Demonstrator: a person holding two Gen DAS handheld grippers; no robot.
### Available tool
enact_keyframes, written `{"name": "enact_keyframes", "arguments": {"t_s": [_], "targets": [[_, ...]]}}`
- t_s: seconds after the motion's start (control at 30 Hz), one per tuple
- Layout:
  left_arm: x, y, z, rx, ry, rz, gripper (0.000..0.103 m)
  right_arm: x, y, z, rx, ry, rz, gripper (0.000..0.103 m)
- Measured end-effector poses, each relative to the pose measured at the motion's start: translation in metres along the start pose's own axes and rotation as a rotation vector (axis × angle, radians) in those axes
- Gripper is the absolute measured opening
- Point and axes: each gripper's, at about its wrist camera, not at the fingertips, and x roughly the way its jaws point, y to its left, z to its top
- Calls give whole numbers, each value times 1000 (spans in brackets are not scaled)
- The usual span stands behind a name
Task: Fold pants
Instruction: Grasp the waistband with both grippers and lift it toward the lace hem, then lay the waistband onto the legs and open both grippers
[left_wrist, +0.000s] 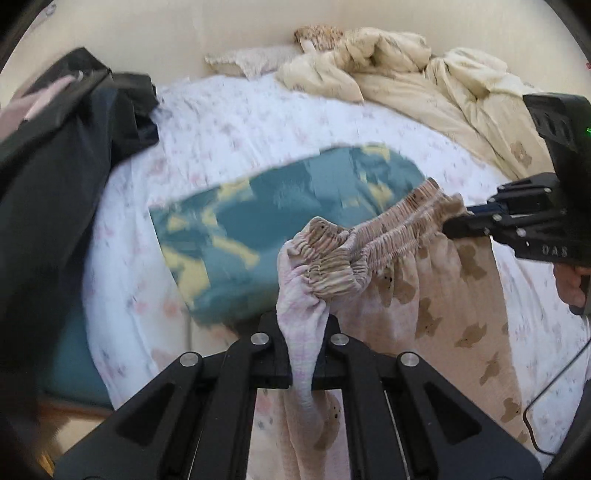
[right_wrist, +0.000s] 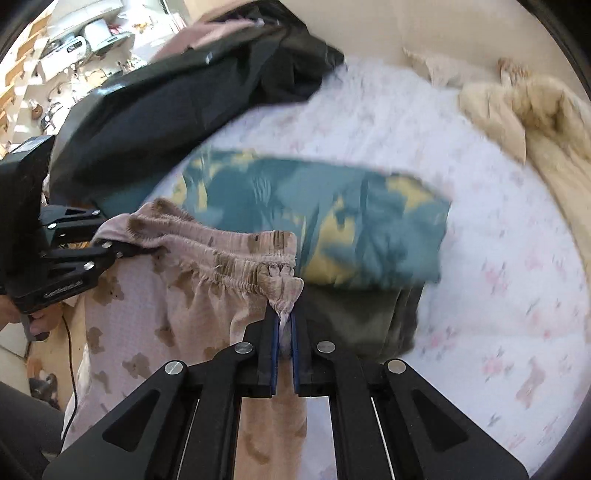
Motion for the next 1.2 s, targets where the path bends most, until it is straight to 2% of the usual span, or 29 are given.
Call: {"name": "enact_keyframes", "arguments": {"t_s": [0.13,0.33,0.4,0.53,0.7,0.83,0.9,0.97,1.07,1.13,1.17,1.2], "targets": [[-10,-15,-9,122,-6,21,3,-14,9,-8,-65,-11,-19,4],[-55,-51,-60,292,-69,23,5,-55,33,-54,-153,-33,14,4],[-69,-63,-77,343,-80,30,5,-77,53,-81,-195,-47,38,4],[-104,-89,-128,436,-95,-7,5,-104,86,-136,-245,-36,69,4],[-127,-140,-209,619,-98,10,5,-117,119,-215,-307,26,64,4],[-129,-183,-276,817,-66,31,5,-107,137,-275,-318,102,63,4],[-126,-197,-306,946,-68,84,5,-99,146,-298,-332,146,64,4],[-121,-203,-328,1035,-63,110,5,-94,156,-318,-361,174,68,4],[-111,-205,-344,1057,-6,121,6,-87,169,-334,-420,211,65,4],[-108,-205,-347,1046,36,92,6,-85,173,-340,-423,231,90,5],[-106,-206,-350,1056,49,98,8,-85,175,-343,-433,242,103,10],[-101,-205,-352,1052,94,108,17,-85,177,-347,-445,258,102,11]]}}
